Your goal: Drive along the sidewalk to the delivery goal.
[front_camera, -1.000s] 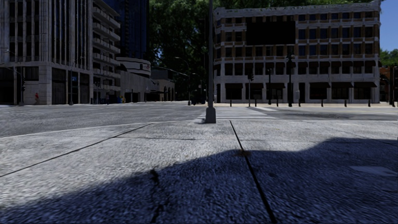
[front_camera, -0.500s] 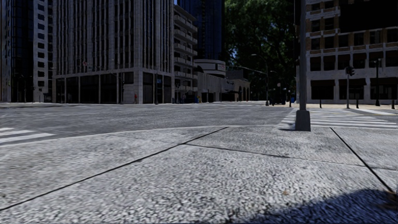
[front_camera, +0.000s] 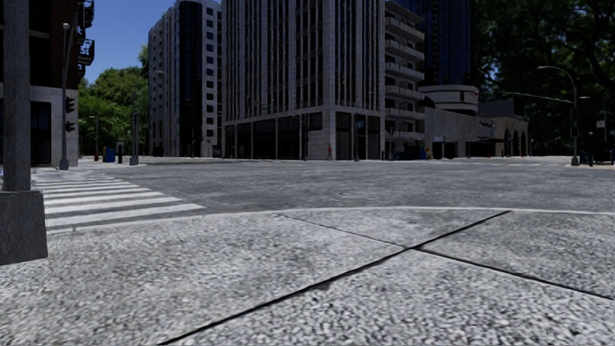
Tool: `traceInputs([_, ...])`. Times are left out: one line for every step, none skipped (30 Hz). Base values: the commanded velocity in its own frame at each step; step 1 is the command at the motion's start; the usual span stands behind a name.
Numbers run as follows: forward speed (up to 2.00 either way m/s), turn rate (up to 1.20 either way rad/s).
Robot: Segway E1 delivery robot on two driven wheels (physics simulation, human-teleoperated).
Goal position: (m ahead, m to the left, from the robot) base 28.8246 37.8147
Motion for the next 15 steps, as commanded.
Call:
traceInputs([1.67,0.82])
traceInputs([1.67,0.82])
traceInputs([1.67,0.82])
traceInputs([1.67,0.82])
traceInputs([1.67,0.81])
traceInputs([1.67,0.80])
traceInputs([1.68,0.77])
traceInputs([1.68,0.77])
traceInputs([2.00,0.75])
traceInputs([2.00,0.73])
traceInputs([2.00,0.72])
traceInputs([2.00,0.66])
traceInputs([2.00,0.66])
traceInputs([2.00,0.61])
traceInputs([2.00,0.58])
